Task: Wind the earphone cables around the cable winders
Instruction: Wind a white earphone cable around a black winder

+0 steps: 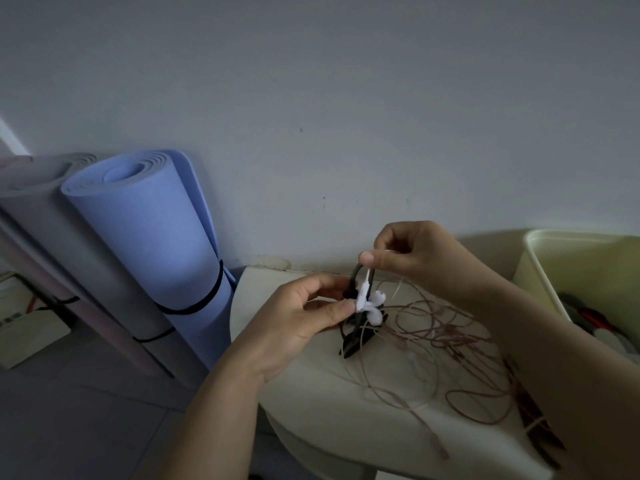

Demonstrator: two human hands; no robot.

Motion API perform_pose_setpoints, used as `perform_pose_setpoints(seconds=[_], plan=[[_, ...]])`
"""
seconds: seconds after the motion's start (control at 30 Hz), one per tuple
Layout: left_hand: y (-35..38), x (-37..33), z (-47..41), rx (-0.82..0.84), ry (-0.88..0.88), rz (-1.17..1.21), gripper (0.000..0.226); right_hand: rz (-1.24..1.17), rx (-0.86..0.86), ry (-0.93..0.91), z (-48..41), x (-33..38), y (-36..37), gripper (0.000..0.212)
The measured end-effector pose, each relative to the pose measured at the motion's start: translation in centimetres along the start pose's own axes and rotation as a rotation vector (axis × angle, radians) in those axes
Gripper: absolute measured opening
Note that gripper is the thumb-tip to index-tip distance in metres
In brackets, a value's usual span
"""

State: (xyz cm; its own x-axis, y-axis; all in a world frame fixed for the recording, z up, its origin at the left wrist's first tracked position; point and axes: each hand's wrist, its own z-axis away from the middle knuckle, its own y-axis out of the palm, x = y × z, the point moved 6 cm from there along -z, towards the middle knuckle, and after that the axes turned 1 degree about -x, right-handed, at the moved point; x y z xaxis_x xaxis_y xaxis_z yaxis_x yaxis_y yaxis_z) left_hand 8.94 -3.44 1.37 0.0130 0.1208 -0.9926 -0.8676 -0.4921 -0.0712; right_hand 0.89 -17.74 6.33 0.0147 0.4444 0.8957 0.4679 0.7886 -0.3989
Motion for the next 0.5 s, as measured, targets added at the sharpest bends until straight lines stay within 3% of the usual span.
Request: perform_pose_setpoints(seconds=[0.13,0.3,0.37,0.5], plan=[[0.4,-0.4,0.5,0.117,0.003,0.113,0.022,-0.125,0.139,0.062,0.1,-0.8,0.5,0.037],[0.5,-1.1,0.3,0.089,0.037,0.448,0.031,-0.307,0.243,0.169,0.2,-2.0,3.3,0.081],[0.2,-1.4,0.1,0.045,0.055,0.541,0.034,-0.316,0.202,0.173,0.2,-1.8,4.1,0.076],[-0.6,-1.3,-0.1,-0.114,0.027,0.678,0.024,-0.214,0.080,0.166,0.4,-1.7,5.2,0.039]])
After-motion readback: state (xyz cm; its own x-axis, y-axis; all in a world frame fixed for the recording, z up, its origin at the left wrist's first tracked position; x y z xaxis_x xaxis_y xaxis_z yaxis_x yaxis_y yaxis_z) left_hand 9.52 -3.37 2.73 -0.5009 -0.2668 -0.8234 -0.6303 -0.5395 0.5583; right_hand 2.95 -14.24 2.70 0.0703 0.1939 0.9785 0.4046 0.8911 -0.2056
